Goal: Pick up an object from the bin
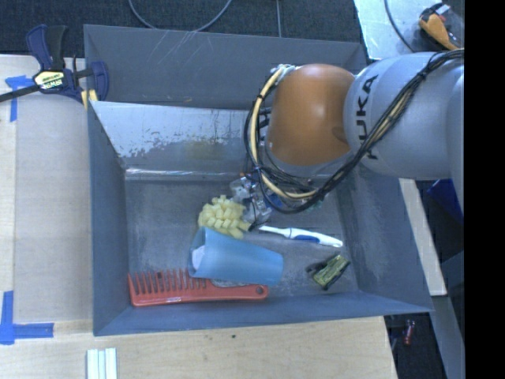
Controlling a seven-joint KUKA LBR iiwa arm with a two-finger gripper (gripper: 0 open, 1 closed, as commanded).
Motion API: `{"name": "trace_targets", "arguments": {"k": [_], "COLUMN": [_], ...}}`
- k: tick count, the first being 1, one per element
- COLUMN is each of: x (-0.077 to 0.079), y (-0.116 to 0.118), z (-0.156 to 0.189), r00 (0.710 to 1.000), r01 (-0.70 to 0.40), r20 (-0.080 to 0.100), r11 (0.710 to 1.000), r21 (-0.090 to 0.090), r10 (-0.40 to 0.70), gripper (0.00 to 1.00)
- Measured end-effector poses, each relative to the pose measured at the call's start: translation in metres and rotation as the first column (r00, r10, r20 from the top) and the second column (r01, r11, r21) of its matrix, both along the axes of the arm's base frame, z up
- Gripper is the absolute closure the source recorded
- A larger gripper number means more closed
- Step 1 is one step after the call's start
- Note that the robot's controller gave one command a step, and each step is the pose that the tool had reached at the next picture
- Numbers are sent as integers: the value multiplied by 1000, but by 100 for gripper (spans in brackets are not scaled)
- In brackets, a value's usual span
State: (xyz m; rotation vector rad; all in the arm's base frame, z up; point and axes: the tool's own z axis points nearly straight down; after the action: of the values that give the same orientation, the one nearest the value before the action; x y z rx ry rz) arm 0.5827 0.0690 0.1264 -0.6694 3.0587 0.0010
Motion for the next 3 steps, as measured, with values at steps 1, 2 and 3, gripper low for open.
{"name": "trace_targets", "arguments": {"k": [1, 2, 3], "x": [-8, -14, -7], "y": [0, 4, 29], "z": [102, 122, 74], "r00": [1000, 1000, 937], "r01": [-6, 27, 350], "r20": [7, -5, 5], "r11": [1000, 1000, 937], "r21": [1, 0, 8], "r10": [6, -27, -350], "gripper": [100, 100, 100]}}
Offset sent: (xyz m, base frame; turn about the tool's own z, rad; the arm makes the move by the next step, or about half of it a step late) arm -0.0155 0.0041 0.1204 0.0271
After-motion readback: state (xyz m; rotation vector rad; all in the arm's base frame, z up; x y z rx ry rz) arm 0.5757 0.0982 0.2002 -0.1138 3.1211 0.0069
